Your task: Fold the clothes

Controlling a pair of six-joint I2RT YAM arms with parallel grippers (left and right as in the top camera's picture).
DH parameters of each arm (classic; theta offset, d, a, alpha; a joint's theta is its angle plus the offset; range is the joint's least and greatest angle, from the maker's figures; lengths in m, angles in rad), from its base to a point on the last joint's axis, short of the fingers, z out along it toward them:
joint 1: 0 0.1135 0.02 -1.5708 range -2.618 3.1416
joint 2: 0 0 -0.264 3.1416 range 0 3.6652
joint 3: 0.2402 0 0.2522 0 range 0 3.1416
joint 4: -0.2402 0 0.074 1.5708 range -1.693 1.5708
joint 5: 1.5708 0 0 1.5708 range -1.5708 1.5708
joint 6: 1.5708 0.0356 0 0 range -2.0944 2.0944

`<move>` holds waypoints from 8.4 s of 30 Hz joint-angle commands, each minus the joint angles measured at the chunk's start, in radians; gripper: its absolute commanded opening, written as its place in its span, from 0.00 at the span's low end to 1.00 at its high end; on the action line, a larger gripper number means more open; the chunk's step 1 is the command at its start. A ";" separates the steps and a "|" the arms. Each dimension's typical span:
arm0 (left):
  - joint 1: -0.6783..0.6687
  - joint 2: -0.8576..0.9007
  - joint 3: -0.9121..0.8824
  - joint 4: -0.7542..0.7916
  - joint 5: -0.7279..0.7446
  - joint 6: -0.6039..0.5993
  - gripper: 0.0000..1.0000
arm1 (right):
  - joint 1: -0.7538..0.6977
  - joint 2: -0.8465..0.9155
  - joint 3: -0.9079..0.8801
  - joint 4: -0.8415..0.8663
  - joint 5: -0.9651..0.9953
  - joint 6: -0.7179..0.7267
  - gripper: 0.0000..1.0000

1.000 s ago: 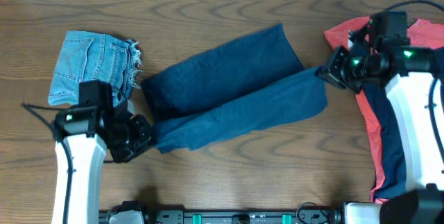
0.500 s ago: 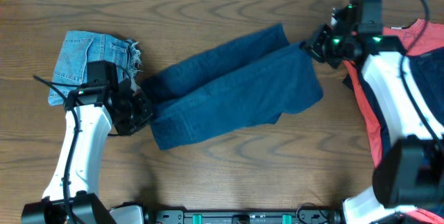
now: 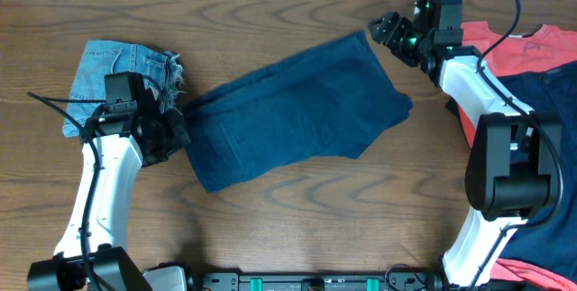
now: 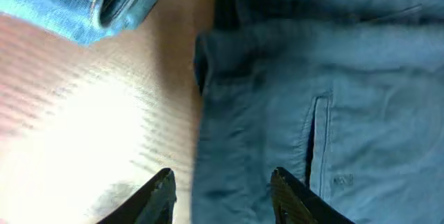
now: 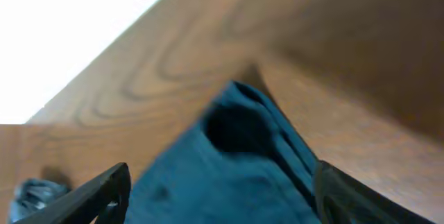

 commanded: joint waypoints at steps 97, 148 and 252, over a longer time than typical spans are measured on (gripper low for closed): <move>0.003 0.030 0.004 0.170 0.240 0.320 0.49 | -0.170 -0.275 -0.154 -0.497 -0.015 -0.634 0.02; -0.103 0.364 0.004 0.579 0.310 0.325 0.09 | -0.170 -0.275 -0.154 -0.489 0.011 -0.630 0.03; -0.032 0.195 0.007 0.188 0.175 0.235 0.42 | 0.038 -0.356 -0.586 -0.513 0.419 -0.164 0.01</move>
